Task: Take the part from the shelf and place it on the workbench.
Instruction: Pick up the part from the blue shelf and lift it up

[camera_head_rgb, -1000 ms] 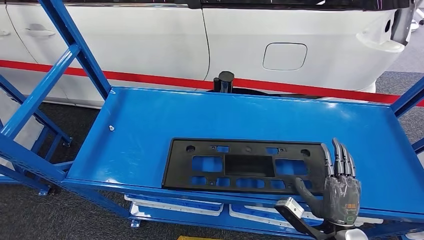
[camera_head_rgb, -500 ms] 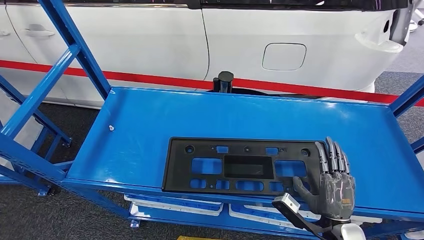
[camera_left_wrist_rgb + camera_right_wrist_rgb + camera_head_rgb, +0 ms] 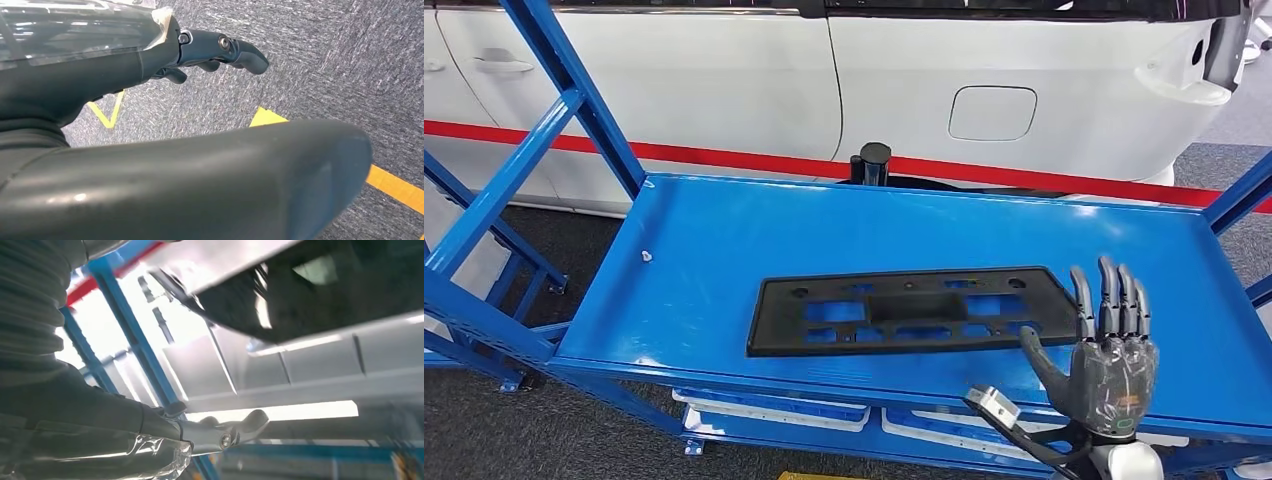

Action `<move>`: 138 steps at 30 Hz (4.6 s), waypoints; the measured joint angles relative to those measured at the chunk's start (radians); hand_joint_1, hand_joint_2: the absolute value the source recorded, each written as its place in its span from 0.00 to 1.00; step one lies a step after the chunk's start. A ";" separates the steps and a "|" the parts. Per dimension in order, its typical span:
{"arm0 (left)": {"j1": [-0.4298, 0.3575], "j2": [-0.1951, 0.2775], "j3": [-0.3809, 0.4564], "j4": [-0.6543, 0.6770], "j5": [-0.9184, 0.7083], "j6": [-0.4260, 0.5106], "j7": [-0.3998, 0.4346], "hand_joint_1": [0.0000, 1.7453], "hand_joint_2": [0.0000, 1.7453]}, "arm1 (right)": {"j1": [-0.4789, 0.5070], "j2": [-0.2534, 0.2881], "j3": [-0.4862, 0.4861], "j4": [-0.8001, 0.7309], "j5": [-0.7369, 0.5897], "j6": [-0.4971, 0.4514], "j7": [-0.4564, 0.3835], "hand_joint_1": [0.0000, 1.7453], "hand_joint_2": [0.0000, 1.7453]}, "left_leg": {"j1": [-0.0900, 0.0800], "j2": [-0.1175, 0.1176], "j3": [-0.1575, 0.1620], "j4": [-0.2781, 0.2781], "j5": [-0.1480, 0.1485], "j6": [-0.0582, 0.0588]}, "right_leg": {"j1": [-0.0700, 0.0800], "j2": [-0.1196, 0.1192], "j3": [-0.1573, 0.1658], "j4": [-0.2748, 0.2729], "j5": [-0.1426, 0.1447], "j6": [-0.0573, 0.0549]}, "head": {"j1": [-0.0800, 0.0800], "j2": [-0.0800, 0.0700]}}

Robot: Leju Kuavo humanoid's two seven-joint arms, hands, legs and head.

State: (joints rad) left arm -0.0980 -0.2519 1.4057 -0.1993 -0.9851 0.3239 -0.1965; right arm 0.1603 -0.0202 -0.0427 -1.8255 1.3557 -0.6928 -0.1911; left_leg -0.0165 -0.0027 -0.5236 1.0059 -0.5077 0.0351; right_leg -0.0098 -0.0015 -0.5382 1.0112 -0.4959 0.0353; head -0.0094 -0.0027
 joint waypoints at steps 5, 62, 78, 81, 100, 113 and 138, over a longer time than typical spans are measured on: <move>0.000 0.000 0.000 0.000 -0.004 0.000 0.002 0.00 0.00 | 0.002 0.072 -0.060 -0.114 -0.076 -0.002 -0.214 0.00 1.00 | 0.000 0.000 0.000 0.000 0.000 0.000 | 0.000 0.000 0.000 0.000 0.000 0.000 | 0.000 0.000; -0.004 -0.030 -0.025 0.006 0.012 0.080 0.050 0.00 0.00 | 0.039 -0.122 0.111 0.004 0.048 0.154 0.187 0.00 1.00 | -0.001 0.000 0.001 0.000 0.001 0.001 | 0.000 0.000 0.001 0.000 0.000 0.000 | 0.000 0.000; -0.004 -0.030 -0.028 0.006 -0.001 0.064 0.058 0.00 0.00 | 0.000 -0.169 0.046 0.142 -0.019 0.164 0.191 0.00 1.00 | -0.001 0.000 0.000 0.000 0.001 0.001 | 0.000 0.000 0.001 0.000 0.000 0.000 | 0.000 0.000; -0.004 -0.030 -0.029 0.006 -0.001 0.061 0.057 0.00 0.00 | -0.002 -0.171 0.039 0.150 -0.024 0.164 0.191 0.00 1.00 | -0.001 0.000 0.000 0.000 0.001 0.001 | 0.000 0.000 0.001 0.000 0.000 0.000 | 0.000 0.000; -0.003 -0.030 -0.053 0.006 -0.018 0.039 0.042 0.00 0.00 | -0.080 -0.170 0.003 0.276 -0.043 0.162 0.173 0.00 1.00 | -0.001 0.000 0.000 0.000 0.001 0.001 | 0.000 0.000 0.001 0.000 0.000 0.000 | 0.000 0.000; -0.003 -0.030 -0.069 0.006 -0.026 0.035 0.042 0.00 0.00 | -0.164 -0.166 0.000 0.385 -0.148 0.141 0.062 0.00 1.00 | -0.001 0.000 0.001 0.000 0.001 0.002 | 0.000 0.000 0.001 0.000 0.001 0.001 | 0.000 0.000; -0.002 -0.030 -0.072 0.007 -0.031 0.054 0.058 0.00 0.00 | -0.371 -0.163 0.018 0.661 -0.519 0.228 -0.305 0.62 1.00 | -0.002 0.018 0.001 0.000 0.009 0.007 | 0.000 0.016 -0.002 -0.001 0.019 0.003 | 0.000 0.000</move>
State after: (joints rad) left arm -0.1003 -0.2815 1.3336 -0.1926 -1.0161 0.3776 -0.1383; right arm -0.2103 -0.1834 -0.0250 -1.1644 0.8363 -0.4644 -0.4963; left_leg -0.0181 0.0150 -0.5229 1.0058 -0.4987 0.0422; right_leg -0.0099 0.0146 -0.5402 1.0105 -0.4770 0.0383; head -0.0095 -0.0027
